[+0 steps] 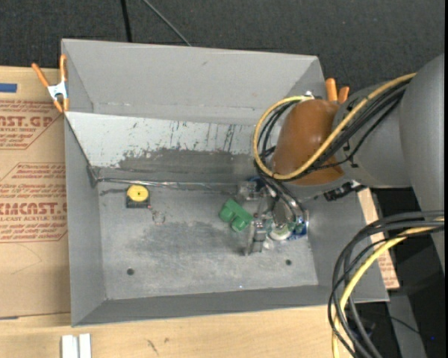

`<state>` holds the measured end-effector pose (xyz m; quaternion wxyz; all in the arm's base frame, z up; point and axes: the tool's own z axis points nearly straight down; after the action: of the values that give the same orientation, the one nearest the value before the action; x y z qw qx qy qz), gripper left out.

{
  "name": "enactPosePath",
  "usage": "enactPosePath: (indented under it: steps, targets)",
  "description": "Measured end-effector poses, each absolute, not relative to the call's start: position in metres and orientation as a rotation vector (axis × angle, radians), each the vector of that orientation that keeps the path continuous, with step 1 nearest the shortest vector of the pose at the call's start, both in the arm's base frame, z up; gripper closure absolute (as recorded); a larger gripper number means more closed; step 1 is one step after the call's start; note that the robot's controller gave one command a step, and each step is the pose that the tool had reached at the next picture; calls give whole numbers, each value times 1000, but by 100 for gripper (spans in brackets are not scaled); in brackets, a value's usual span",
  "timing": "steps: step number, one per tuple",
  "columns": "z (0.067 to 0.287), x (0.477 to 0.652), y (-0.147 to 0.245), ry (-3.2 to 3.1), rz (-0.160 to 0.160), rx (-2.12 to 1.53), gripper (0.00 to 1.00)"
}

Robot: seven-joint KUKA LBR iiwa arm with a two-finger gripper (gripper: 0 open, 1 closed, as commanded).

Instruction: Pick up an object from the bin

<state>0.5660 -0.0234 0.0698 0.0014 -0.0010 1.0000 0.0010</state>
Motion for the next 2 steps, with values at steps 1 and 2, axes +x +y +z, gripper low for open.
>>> enactPosePath:
  steps: [1,2]
  targets:
    - [70,566,-25,3138,2,-1,100]
    - [70,566,-25,3139,2,-1,0]
